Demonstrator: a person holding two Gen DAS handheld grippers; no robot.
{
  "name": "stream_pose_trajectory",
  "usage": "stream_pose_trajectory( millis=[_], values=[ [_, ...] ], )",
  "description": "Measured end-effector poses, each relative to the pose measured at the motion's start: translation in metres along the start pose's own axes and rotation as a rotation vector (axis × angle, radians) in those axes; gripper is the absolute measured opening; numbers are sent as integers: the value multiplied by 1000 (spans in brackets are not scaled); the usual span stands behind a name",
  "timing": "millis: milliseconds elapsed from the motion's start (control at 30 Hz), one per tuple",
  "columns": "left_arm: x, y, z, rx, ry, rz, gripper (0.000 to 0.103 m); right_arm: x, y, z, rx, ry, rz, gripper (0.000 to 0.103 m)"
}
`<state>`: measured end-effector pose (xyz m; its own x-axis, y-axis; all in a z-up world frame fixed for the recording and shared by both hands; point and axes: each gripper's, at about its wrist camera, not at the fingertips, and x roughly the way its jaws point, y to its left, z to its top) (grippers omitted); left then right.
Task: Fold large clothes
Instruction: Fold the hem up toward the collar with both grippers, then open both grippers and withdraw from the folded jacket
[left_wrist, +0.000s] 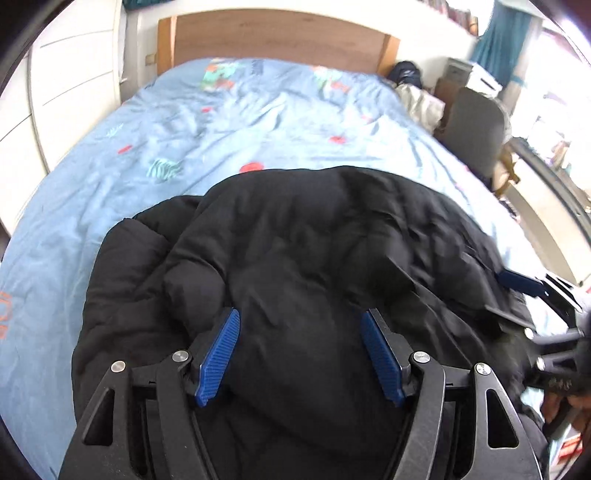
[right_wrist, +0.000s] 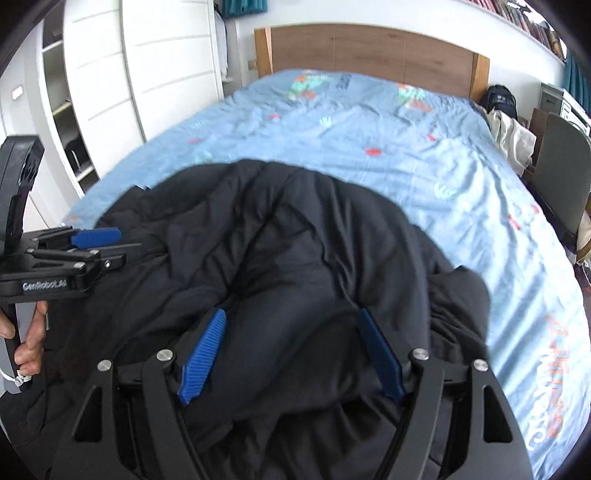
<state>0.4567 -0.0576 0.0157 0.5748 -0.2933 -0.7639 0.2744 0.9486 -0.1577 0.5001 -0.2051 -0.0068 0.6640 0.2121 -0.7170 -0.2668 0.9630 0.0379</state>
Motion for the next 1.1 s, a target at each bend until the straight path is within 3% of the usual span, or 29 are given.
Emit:
stream_pose_trajectory(
  millis=[200,400,700,1100],
  values=[
    [14,-4,-42,12,36,1,68,16,-7,-26,8,71,24,74],
    [7,-6,-35,-17,58,29,68,14,-12,-32,100,93,7,74],
    [-83,-5,-56,-5,-35,188,68,-78,-7,-54,182,31,-24,74],
    [-201,-16,-136,40,-122,302,68,-198,-2,-137,284,1,-81,74]
  ],
)
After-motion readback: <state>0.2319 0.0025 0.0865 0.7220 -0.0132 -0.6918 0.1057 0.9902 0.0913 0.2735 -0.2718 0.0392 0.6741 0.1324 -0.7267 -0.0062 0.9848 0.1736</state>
